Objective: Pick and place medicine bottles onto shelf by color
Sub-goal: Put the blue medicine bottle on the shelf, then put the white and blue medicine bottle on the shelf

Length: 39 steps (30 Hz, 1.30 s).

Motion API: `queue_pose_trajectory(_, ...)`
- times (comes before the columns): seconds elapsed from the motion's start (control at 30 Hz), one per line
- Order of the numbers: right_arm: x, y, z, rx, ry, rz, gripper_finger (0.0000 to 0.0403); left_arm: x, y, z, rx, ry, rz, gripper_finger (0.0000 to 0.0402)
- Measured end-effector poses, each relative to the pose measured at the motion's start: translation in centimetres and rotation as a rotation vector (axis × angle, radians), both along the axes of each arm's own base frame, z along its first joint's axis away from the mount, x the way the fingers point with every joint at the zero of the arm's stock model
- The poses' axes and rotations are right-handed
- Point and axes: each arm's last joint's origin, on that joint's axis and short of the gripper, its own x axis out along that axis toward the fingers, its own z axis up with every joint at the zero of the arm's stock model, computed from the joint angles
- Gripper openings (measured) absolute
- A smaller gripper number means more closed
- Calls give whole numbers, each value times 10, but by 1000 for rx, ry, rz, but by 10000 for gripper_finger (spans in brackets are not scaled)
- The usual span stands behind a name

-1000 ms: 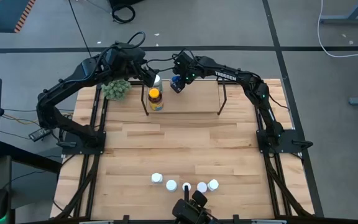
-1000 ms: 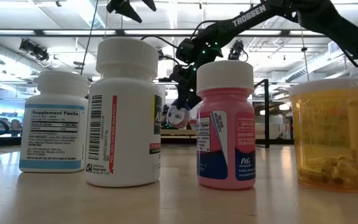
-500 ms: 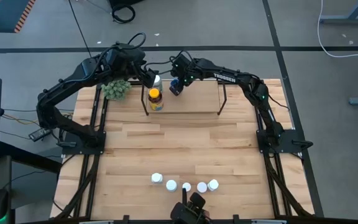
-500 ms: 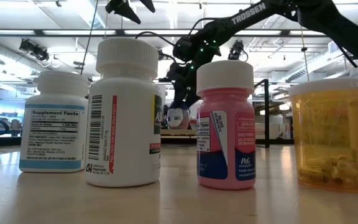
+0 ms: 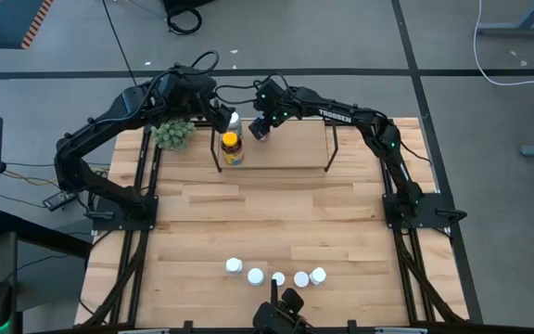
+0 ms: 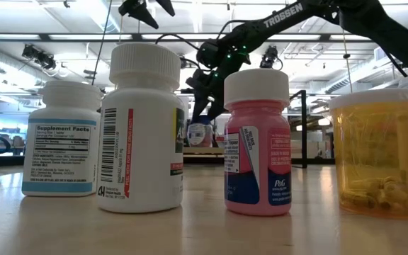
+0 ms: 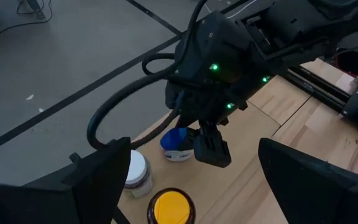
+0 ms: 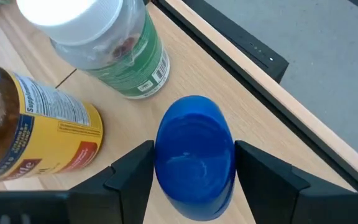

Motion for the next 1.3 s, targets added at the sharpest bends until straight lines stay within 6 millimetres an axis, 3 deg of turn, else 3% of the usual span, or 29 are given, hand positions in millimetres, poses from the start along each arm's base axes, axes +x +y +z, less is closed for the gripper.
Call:
queue_pose_trajectory(0.3, 2, -1, 2, 26, -51, -63, 225, 0, 0, 0, -1, 3, 0, 357)
queue_pose_trajectory(0.8, 3, -2, 4, -31, -47, 3, 225, -1, 0, -1, -6, 15, -1, 357)
queue_pose_trajectory(1.1, 2, -2, 46, -133, -68, 53, 257, -2, -2, -4, -28, 41, -5, 357)
queue_pose_trajectory(1.3, -5, 7, 73, -108, -39, 52, 286, -2, -14, -5, -60, 60, -100, 357)
